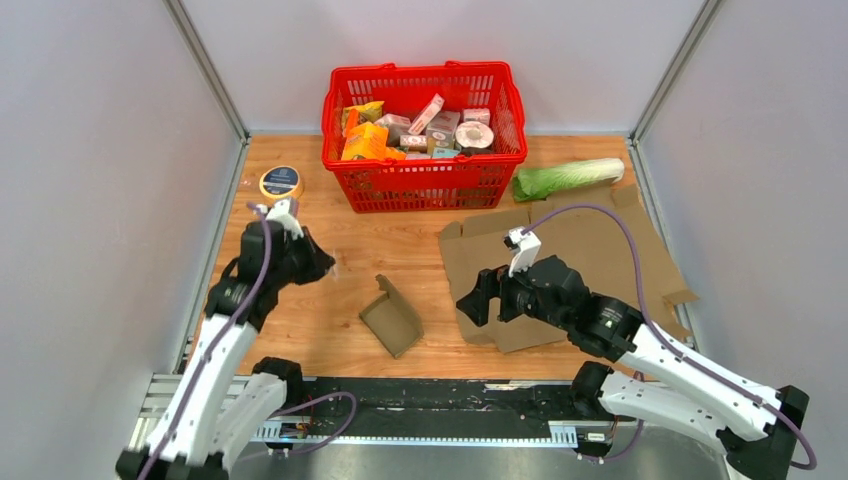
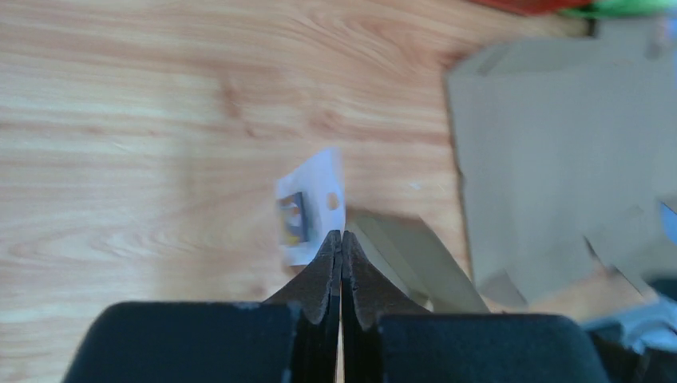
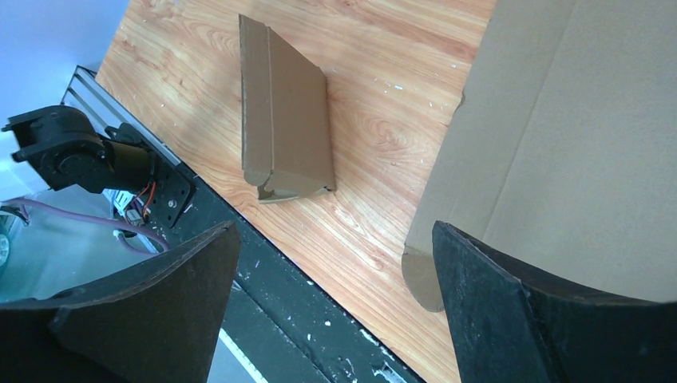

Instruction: Fold the paper box

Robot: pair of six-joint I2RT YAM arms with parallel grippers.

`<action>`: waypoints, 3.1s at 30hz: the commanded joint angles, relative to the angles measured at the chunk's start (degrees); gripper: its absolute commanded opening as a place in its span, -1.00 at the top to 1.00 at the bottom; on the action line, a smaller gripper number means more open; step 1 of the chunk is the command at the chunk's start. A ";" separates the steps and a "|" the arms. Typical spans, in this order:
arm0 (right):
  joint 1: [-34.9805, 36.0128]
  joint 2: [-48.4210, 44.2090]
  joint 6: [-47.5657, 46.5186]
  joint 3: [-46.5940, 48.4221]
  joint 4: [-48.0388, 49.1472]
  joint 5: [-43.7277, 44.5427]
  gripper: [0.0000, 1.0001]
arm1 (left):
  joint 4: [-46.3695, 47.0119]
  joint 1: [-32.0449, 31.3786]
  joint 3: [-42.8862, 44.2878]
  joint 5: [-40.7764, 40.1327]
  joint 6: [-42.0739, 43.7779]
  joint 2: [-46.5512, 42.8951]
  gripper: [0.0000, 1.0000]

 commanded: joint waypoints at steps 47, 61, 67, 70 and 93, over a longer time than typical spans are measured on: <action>25.04 36.69 12.58 -4.25 24.70 21.04 -0.25 | 21.79 -12.05 -12.13 -6.47 -7.03 19.28 0.63; 18.73 47.67 18.03 -2.78 32.71 13.74 1.00 | 22.04 -20.24 -24.77 -11.14 -15.45 13.93 0.88; 8.11 49.51 12.78 -0.07 32.81 10.05 0.99 | 25.39 -21.38 -28.66 -9.55 -21.43 9.53 0.90; 3.34 49.79 10.22 1.70 28.50 7.68 0.98 | 19.17 -21.29 -27.34 -12.70 -21.00 5.33 0.88; 1.22 45.47 -24.15 18.65 15.50 3.10 -0.08 | 3.77 -21.47 -7.31 -19.13 1.32 -2.52 0.02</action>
